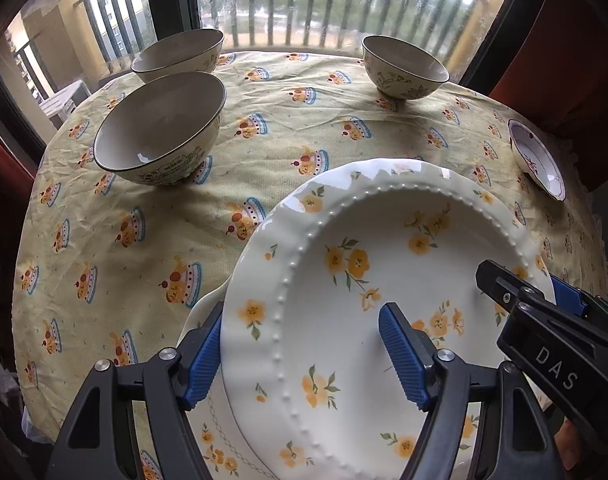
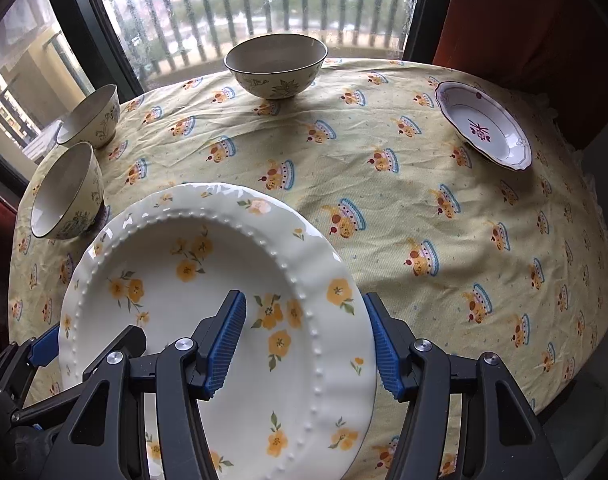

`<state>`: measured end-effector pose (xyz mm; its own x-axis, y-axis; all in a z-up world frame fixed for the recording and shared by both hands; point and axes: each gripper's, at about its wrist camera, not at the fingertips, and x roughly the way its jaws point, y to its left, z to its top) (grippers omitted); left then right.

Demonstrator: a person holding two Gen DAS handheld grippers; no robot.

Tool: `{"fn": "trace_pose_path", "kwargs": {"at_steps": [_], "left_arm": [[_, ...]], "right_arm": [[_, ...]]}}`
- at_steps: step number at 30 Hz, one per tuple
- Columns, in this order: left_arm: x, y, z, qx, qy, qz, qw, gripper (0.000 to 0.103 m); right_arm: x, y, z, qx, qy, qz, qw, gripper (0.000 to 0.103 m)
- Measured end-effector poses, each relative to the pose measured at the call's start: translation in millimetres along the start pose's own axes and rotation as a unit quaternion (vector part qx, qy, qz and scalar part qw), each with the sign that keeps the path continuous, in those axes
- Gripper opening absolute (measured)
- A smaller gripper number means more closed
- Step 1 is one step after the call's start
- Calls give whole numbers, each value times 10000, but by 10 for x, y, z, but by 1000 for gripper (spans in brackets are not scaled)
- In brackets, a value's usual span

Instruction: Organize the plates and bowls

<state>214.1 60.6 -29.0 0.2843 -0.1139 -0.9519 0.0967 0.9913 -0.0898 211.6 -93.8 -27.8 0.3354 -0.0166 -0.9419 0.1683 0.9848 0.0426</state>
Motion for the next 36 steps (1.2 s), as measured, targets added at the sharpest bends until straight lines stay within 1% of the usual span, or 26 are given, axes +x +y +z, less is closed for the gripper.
{"fn": "trace_pose_path", "kwargs": {"at_steps": [3, 6, 14, 18, 21, 27, 29, 33, 36], "left_arm": [[22, 8, -135, 6, 27, 46, 10000, 75], [38, 38, -239, -56, 101, -4, 9999, 75], [119, 36, -442, -147, 272, -43, 9995, 75], [178, 58, -505, -220, 406, -66, 9989, 75], [204, 67, -518, -257, 432, -51, 9987, 75], [277, 120, -511, -485, 541, -71, 9973, 79], [294, 133, -499, -547, 536, -22, 9971, 80], [291, 114, -493, -366, 393, 212, 9983, 81], [301, 96, -499, -337, 347, 337, 9983, 84]], "right_arm": [[36, 37, -128, -80, 78, -47, 9999, 64], [65, 60, -236, -159, 175, -101, 9997, 64], [82, 63, -393, -242, 254, -241, 9991, 64], [112, 62, -410, -286, 267, -242, 9989, 64], [138, 62, -424, -292, 286, -210, 9989, 64], [143, 92, -444, -399, 258, -158, 9987, 64], [147, 111, -443, -431, 274, -116, 9986, 64], [198, 149, -483, -469, 343, -136, 9982, 62], [217, 164, -497, -456, 374, -142, 9982, 62]]}}
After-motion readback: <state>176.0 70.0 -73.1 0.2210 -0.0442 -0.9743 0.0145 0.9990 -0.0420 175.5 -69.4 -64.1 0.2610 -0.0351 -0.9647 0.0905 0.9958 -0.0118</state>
